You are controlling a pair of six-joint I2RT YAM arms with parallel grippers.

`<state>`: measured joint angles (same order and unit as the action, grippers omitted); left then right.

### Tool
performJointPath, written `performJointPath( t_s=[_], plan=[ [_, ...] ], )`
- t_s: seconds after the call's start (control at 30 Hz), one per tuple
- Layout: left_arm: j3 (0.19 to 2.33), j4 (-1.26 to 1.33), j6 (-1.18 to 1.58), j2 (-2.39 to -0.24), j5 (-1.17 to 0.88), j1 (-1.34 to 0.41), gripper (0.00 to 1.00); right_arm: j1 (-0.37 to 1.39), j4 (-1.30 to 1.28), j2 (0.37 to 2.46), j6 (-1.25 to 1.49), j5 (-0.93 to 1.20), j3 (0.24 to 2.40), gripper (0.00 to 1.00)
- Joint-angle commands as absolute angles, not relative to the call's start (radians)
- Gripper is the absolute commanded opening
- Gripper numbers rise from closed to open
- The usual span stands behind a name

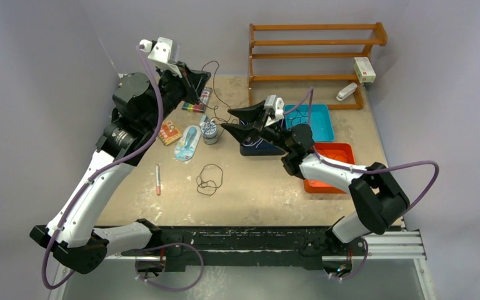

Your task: Untangle the cables

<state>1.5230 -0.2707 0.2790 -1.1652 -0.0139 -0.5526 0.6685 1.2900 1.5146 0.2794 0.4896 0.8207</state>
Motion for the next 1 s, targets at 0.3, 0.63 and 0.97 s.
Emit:
performJointPath(
  t_s=[0.3,0.63,0.97],
  plan=[
    [1.518,-0.213,0.301,-1.160,-0.025,-0.557,0.00,0.674,1.351,1.524,0.308,0.523,0.884,0.33],
    [1.494,-0.213,0.305,-1.150,-0.011,-0.557,0.00,0.672,1.266,1.474,0.315,0.457,0.860,0.00],
    [1.444,-0.213,0.310,-1.134,0.000,-0.557,0.23,0.670,1.009,1.297,0.231,0.169,0.836,0.00]
  ],
)
